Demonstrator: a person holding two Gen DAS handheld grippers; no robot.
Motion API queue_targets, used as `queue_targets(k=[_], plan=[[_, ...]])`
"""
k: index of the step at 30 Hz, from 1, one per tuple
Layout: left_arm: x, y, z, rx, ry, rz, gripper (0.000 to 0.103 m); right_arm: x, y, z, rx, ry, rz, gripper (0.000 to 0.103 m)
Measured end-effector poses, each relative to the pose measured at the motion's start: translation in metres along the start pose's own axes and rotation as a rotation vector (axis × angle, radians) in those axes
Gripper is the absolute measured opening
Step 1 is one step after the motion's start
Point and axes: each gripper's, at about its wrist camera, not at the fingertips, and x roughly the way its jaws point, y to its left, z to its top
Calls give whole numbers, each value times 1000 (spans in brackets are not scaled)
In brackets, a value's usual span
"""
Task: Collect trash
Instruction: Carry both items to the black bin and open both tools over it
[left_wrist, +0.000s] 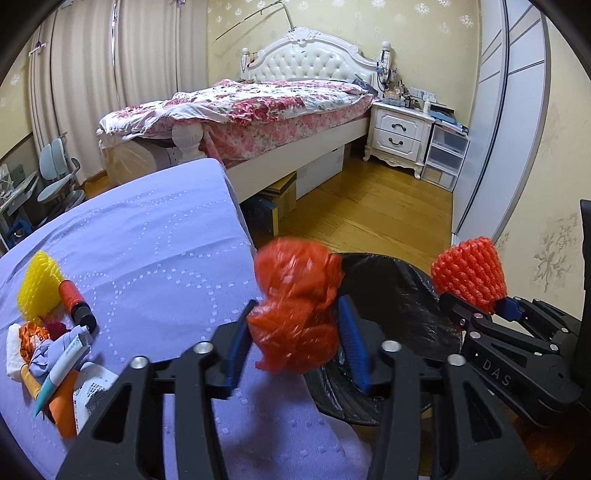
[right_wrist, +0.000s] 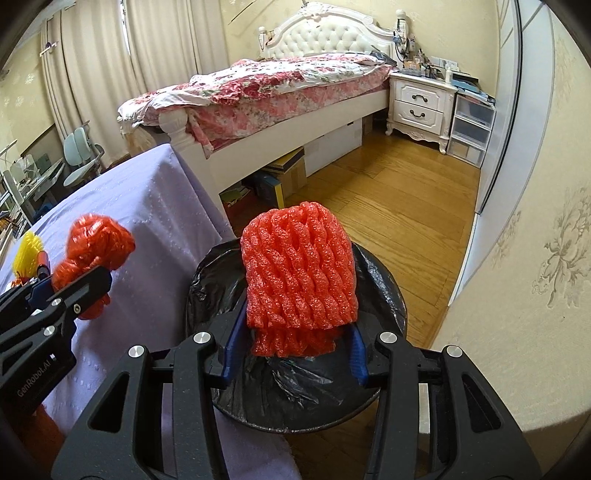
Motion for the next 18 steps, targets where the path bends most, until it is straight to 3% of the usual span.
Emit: queue_targets(k=[1, 3, 18], plan=[[0, 0, 0, -3, 1, -1, 66, 1, -2, 0, 7, 0, -1, 55], [0, 0, 1, -9, -1, -1, 74, 2, -5, 1, 20, -1, -1, 60], [-20, 11, 0, -27, -35, 71, 80, -9, -14, 3, 68, -19, -32, 68]])
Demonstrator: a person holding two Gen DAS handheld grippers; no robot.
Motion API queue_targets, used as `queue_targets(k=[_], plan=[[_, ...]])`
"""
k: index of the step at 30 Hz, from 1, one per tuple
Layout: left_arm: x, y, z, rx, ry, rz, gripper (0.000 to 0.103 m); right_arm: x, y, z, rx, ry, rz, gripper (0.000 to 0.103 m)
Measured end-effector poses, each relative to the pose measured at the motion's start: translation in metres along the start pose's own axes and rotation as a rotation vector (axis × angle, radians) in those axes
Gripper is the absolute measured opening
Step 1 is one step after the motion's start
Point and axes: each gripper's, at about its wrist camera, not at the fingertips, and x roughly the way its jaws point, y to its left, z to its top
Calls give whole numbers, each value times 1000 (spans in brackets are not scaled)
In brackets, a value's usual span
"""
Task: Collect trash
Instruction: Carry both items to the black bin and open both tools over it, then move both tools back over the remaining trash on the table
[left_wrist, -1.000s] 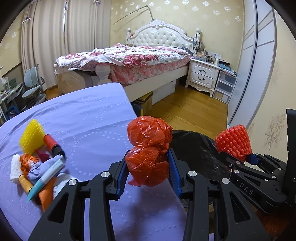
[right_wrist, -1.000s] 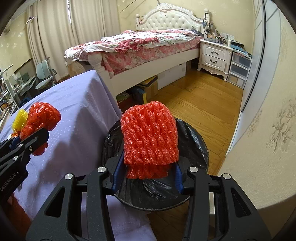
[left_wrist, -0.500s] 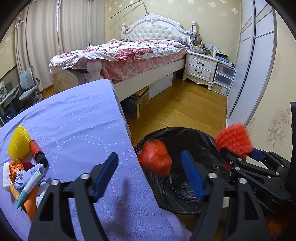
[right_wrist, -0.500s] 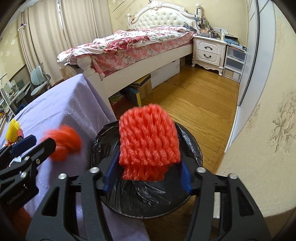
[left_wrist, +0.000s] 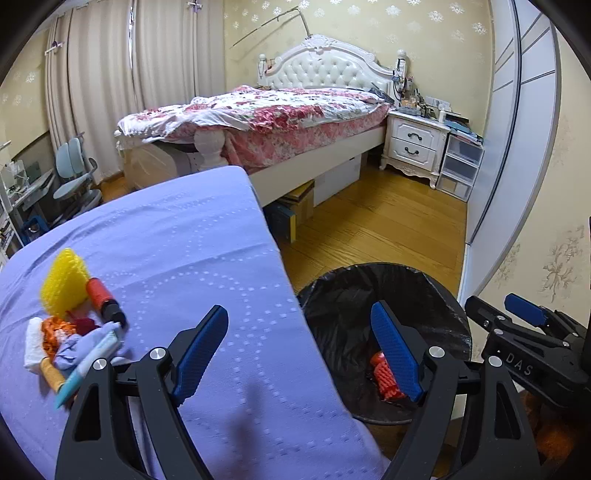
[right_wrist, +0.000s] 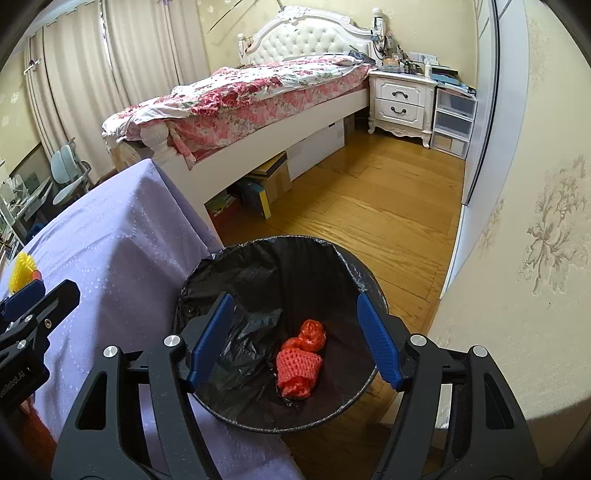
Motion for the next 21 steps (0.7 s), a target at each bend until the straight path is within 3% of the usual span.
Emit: queue_targets(k=[7, 21], plan=[[-18, 26, -7, -28, -1, 50, 80, -14, 20, -4, -21, -5, 33, 68], [-49, 117, -41, -162, 10, 193, 80, -38, 110, -26, -178, 24, 179, 68]])
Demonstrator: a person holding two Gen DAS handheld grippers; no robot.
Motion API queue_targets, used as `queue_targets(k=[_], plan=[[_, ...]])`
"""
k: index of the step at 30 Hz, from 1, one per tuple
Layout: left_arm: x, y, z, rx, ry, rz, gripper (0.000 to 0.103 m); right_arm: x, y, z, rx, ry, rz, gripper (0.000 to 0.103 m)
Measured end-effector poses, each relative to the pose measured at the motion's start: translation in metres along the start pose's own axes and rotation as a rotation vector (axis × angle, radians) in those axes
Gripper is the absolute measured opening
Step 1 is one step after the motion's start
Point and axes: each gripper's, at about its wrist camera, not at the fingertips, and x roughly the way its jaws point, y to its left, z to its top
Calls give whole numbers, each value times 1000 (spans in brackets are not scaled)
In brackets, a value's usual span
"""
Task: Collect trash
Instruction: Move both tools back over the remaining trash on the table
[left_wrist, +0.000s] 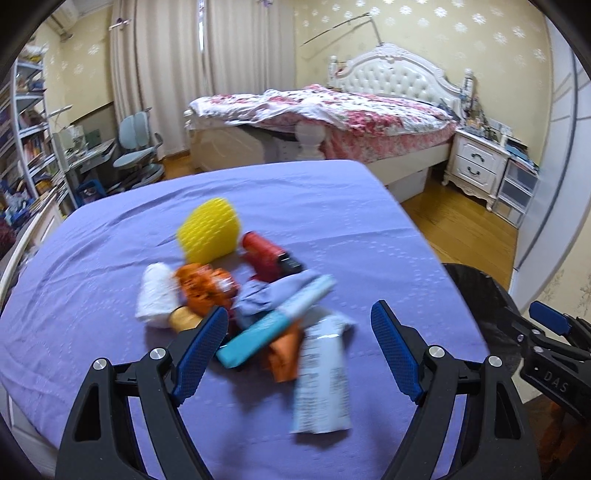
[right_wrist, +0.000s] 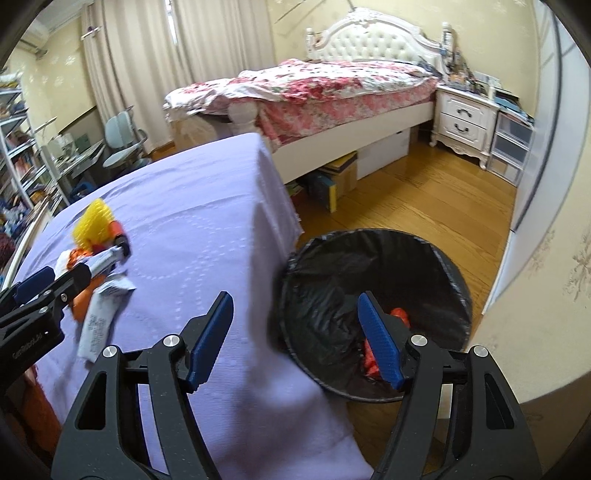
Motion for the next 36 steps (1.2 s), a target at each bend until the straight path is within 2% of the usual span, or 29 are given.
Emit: queue_targets(k=[13, 20, 27, 36], plan=[[-6, 84, -28, -123, 28, 103, 80, 2, 99, -3, -163, 49, 147, 68], [-8, 108, -38, -162, 38, 137, 80, 14, 141, -8, -231, 82, 170, 68], [-2, 117, -40, -185, 54, 137, 80, 26, 147, -13, -241, 118, 143, 68], [2, 116, -44, -181, 69, 131, 80, 33, 136, -8, -217, 121, 124, 66]])
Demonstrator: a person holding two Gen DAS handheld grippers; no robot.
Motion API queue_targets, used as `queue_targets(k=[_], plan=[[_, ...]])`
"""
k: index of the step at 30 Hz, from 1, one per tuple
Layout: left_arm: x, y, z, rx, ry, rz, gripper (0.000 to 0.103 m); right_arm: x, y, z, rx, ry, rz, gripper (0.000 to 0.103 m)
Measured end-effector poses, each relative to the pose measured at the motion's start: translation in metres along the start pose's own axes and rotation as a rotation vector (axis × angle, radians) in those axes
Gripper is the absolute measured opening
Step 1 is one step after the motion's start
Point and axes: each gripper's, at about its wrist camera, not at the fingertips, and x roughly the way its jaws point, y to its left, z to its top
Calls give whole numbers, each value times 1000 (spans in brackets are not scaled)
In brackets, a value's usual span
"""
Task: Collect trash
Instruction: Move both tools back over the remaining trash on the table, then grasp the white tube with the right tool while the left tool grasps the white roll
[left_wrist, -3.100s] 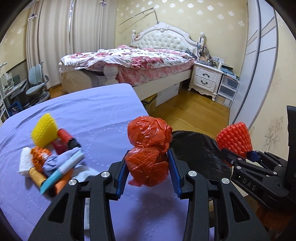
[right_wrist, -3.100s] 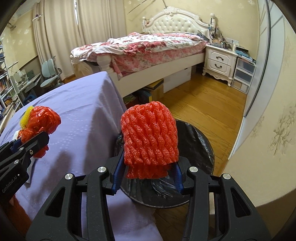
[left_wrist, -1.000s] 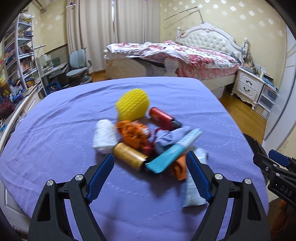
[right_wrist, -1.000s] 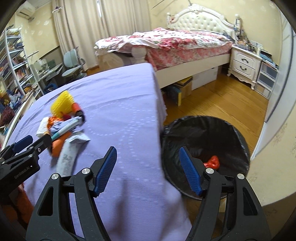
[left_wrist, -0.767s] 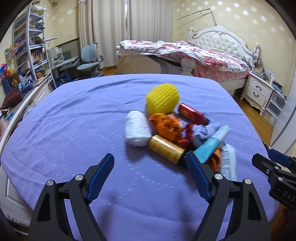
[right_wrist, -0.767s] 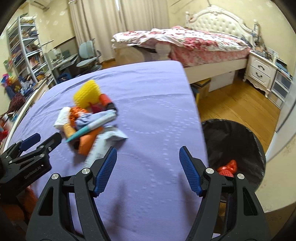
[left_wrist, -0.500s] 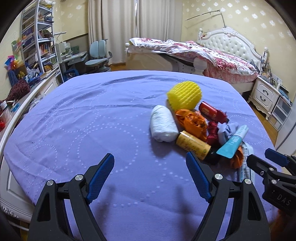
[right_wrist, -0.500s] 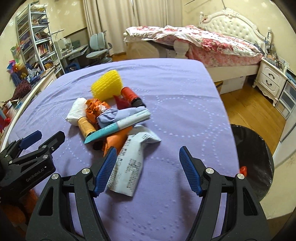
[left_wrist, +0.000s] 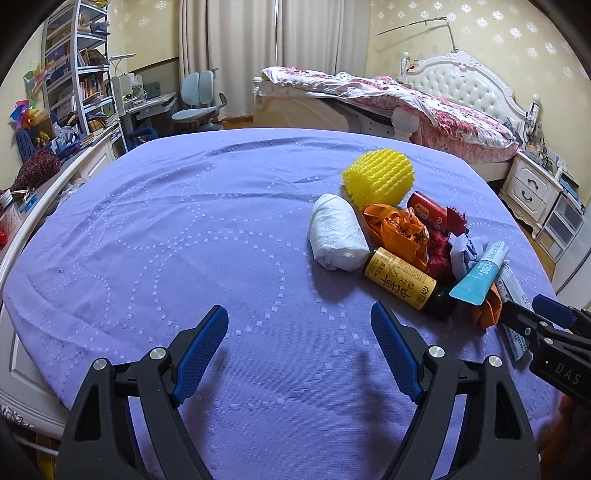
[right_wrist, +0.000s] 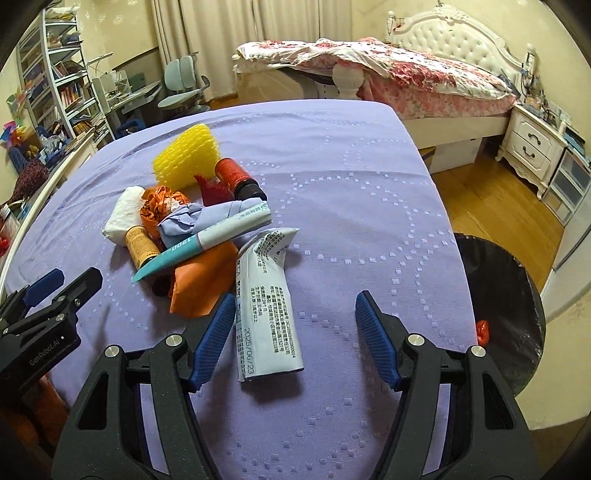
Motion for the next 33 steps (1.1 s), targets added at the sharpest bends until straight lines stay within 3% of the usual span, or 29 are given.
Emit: queue_targets(k=[3, 10, 33], plan=[[0, -1, -1, 7, 2, 2, 80, 4, 3, 2, -20, 2, 3, 64], [2, 1, -2, 7, 7, 6, 80, 7, 2, 6, -30, 5, 29, 31], [17, 5, 20, -23, 52, -9, 80, 21, -30, 25, 11, -9, 0, 31]])
